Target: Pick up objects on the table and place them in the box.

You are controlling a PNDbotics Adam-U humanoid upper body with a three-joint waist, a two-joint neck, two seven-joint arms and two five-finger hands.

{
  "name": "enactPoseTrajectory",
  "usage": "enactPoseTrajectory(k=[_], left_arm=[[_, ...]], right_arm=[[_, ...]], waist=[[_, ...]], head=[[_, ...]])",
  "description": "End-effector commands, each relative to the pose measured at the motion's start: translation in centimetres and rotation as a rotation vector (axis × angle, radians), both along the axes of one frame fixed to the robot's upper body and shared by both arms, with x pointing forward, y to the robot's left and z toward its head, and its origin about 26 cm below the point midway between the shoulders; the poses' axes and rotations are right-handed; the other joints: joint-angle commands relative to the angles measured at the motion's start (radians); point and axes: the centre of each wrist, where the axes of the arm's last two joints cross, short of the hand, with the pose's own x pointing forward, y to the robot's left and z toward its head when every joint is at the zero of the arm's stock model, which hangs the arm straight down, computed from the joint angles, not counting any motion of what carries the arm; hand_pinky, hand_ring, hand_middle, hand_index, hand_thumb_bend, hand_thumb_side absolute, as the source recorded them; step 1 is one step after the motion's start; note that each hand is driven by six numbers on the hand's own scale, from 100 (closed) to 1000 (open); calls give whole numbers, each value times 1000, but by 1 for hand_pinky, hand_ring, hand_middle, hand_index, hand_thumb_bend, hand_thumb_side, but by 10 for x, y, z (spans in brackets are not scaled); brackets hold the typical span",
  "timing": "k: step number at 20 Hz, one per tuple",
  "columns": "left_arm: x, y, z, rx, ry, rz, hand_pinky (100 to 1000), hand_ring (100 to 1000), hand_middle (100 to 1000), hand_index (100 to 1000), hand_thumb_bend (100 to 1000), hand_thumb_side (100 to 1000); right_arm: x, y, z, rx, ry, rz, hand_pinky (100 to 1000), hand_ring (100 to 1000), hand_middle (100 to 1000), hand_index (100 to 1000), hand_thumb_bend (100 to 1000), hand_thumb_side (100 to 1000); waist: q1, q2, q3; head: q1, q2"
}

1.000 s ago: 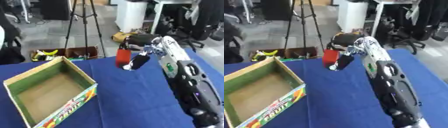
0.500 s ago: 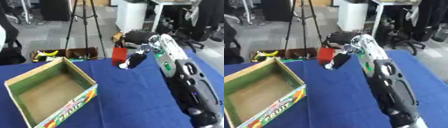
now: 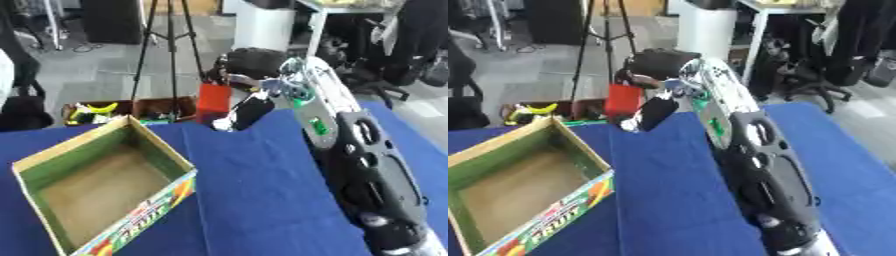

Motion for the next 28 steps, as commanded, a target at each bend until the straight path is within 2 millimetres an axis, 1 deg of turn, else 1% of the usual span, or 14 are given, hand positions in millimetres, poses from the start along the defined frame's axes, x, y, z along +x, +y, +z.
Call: enactPoseTrajectory(k=[1, 5, 9, 14, 20, 24, 28], left_arm=[[-2, 3, 12, 35, -27, 1, 384, 610, 652, 908, 386, 808], [-2, 3, 12, 34, -27, 0, 383, 610, 652, 908, 386, 807], [-2, 2, 12, 34, -27, -1, 384, 611, 652, 908, 385, 808], [-2, 2, 11, 32, -26, -4, 384, 611, 652, 908, 386, 809], [-2, 2, 11, 30, -27, -6, 384, 611, 652, 908, 388, 809], [-2, 1, 11, 28, -28, -9, 384, 611, 652, 908, 389, 809], [-1, 1, 10, 28, -28, -13, 384, 611, 651, 908, 391, 810]], right_arm=[[-10, 10, 17, -172, -13, 56, 772, 732, 418, 539, 100, 629], [-13, 21, 19, -172, -28, 86, 772, 732, 417, 537, 100, 632], [-18, 36, 22, -176, -50, 128, 773, 733, 415, 535, 100, 638], [-23, 55, 21, -178, -62, 174, 774, 733, 412, 533, 100, 646], [-28, 80, 15, -178, -61, 224, 774, 731, 408, 530, 100, 648], [-35, 102, 9, -171, -71, 273, 773, 730, 403, 524, 100, 651], [-38, 122, 0, -184, -61, 300, 773, 731, 403, 523, 100, 650]], waist=[[-1, -25, 4], [-1, -25, 7], [0, -26, 10], [1, -28, 15], [2, -29, 26], [5, -26, 31], [6, -25, 38]], head=[[1, -13], [2, -10], [10, 1], [18, 3], [20, 4], [27, 4], [31, 5]])
